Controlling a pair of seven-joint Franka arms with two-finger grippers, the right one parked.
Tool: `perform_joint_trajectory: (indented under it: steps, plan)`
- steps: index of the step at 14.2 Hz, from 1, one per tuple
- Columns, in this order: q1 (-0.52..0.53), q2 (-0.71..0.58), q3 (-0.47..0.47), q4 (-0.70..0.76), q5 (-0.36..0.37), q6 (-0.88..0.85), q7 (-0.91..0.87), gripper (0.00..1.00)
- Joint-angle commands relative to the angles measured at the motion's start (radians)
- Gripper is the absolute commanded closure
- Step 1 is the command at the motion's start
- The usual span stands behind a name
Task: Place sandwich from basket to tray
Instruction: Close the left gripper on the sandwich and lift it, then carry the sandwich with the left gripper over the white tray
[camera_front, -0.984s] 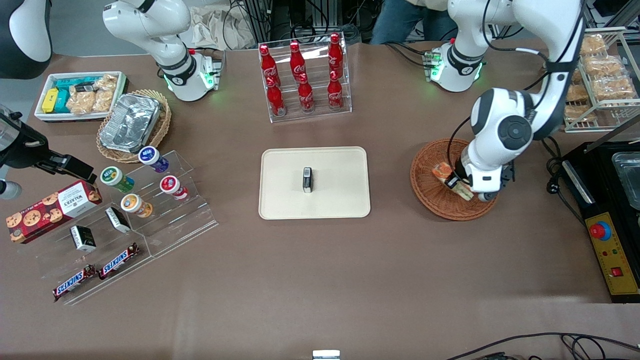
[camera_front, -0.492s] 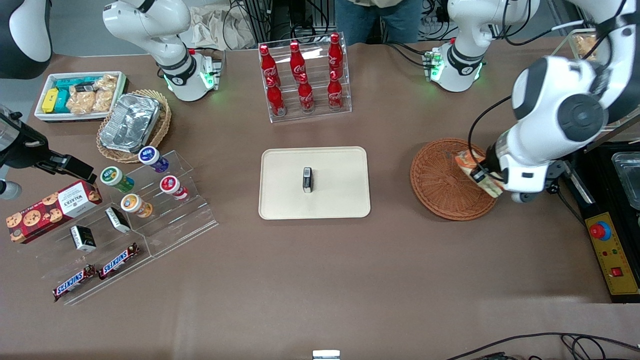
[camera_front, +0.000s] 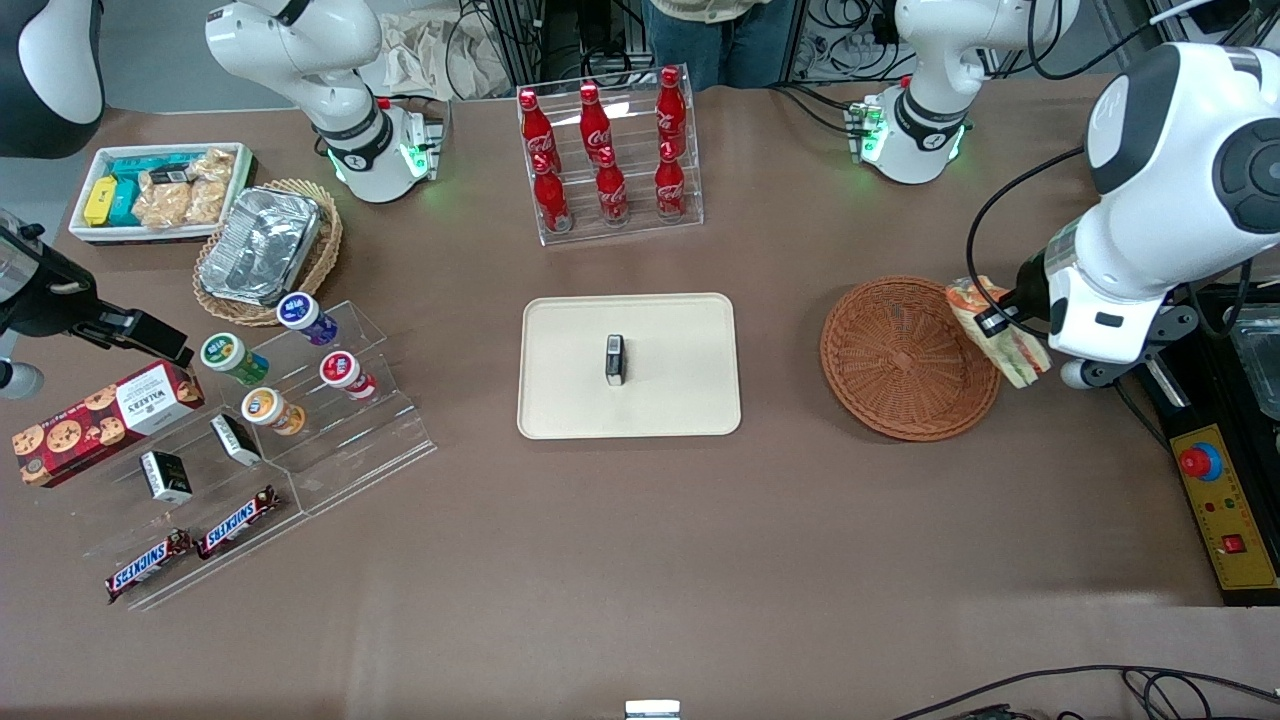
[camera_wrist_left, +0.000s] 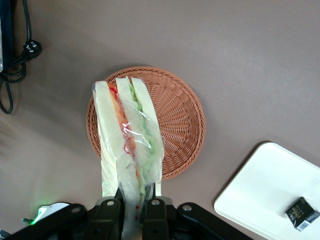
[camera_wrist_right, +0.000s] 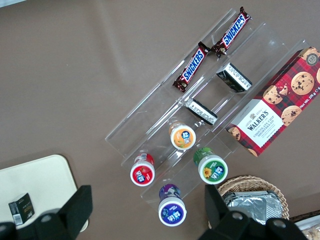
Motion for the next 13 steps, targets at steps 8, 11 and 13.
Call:
perform_joint_trajectory:
  steps: [8,11,13]
  plan:
    - [-0.127,0.019,-0.093,0.005,0.016,0.054,-0.022,1.00]
    - [-0.201,0.057,-0.093,-0.001,0.005,0.139,-0.024,1.00]
    - [-0.253,0.085,-0.093,-0.029,0.002,0.208,-0.025,1.00]
